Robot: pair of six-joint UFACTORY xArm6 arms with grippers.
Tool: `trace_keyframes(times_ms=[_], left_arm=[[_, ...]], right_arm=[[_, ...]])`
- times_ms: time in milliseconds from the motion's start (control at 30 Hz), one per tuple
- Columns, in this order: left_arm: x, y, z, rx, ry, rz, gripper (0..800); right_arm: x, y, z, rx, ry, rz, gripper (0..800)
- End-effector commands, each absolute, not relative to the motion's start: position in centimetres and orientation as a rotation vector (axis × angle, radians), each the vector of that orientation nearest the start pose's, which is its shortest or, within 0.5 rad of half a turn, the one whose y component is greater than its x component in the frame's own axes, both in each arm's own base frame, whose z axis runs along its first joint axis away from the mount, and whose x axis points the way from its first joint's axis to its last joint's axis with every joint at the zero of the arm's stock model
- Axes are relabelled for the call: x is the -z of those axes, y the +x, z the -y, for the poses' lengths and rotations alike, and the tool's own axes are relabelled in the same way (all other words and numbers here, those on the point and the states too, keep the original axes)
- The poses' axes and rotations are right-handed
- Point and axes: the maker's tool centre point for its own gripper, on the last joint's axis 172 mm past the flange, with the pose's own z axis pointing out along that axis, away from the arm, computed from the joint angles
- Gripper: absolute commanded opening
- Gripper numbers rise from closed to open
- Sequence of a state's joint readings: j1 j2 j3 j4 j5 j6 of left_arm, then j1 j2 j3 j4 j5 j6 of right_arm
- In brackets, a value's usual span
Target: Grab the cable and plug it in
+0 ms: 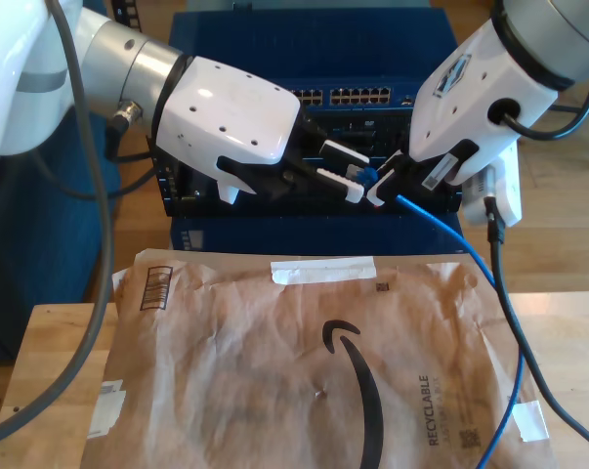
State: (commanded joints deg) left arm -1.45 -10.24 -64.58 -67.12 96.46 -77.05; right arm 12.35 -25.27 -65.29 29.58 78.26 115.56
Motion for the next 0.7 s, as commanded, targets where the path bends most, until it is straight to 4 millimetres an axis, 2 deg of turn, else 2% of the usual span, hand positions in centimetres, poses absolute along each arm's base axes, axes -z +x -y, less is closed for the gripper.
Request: trace_keyframes(times_ms=[100, 267, 467, 700], left_arm=[[-42.59, 36.18, 26.32, 1.230, 1.627, -1.401, 186], [-41.76, 35.92, 26.26, 1.247, 1.613, -1.418, 139], [-41.82, 35.85, 26.26, 1.246, 1.615, -1.415, 64], [-42.10, 35.90, 26.33, 1.242, 1.616, -1.401, 76]], right_arm=[[-41.36, 36.44, -20.51, -0.510, -1.611, -2.144, 4], [-41.36, 36.44, -20.51, -0.510, -1.611, -2.144, 4], [-41.36, 36.44, -20.51, -0.510, -1.611, -2.144, 4], [-41.38, 36.44, -20.54, -0.512, -1.610, -2.143, 4]])
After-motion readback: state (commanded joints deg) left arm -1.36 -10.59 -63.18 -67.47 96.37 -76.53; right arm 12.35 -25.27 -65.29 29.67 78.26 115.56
